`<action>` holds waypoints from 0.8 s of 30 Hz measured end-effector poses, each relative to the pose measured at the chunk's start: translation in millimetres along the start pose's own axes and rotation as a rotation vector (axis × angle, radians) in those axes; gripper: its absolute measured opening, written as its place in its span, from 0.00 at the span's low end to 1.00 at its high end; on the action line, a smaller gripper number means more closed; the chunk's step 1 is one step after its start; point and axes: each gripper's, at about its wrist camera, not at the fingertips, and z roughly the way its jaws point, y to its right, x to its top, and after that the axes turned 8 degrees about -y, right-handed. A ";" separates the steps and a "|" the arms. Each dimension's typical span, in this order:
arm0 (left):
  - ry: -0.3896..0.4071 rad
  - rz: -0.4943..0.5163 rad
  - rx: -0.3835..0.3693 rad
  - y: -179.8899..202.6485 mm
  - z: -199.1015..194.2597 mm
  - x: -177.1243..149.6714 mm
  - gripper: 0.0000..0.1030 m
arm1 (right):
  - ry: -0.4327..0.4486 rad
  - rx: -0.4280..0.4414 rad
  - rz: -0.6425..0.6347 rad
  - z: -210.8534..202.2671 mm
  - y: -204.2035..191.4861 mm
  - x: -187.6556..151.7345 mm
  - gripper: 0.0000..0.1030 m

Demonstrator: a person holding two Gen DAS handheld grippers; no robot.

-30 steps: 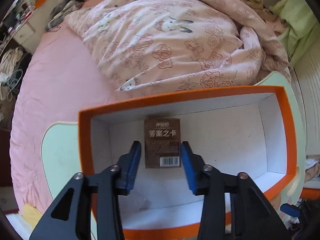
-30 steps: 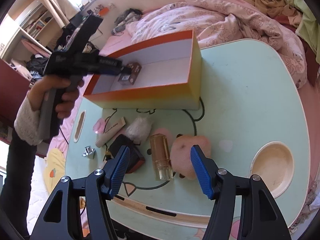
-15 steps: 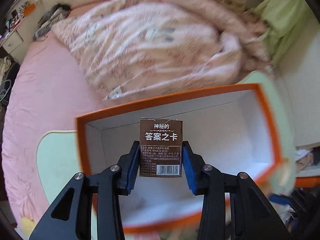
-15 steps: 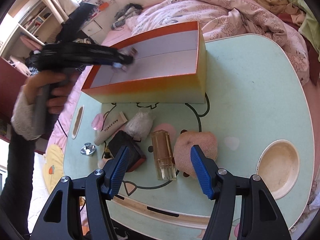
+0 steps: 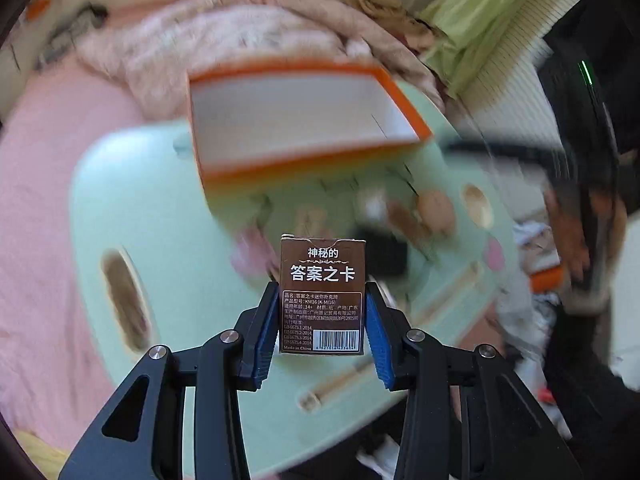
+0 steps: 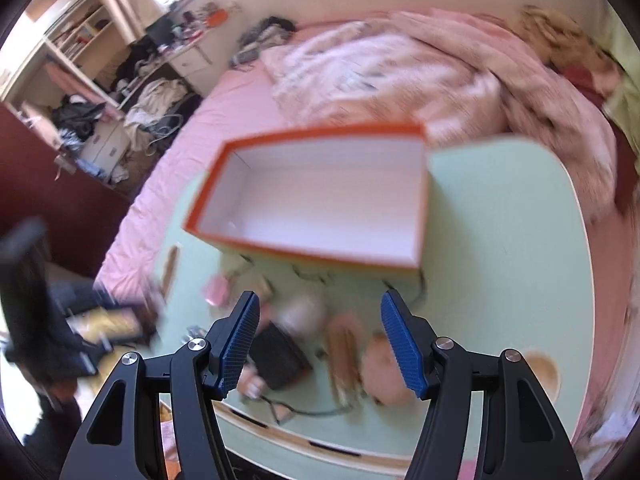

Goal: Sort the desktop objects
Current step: 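Grasp the brown card box with the left tool and lift it out, then set the card box on the table with the left tool while the right tool reaches into the orange box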

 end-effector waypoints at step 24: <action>0.174 -0.038 0.337 34.2 77.8 -15.4 0.41 | -0.537 -0.242 -0.041 157.2 -43.6 114.5 0.62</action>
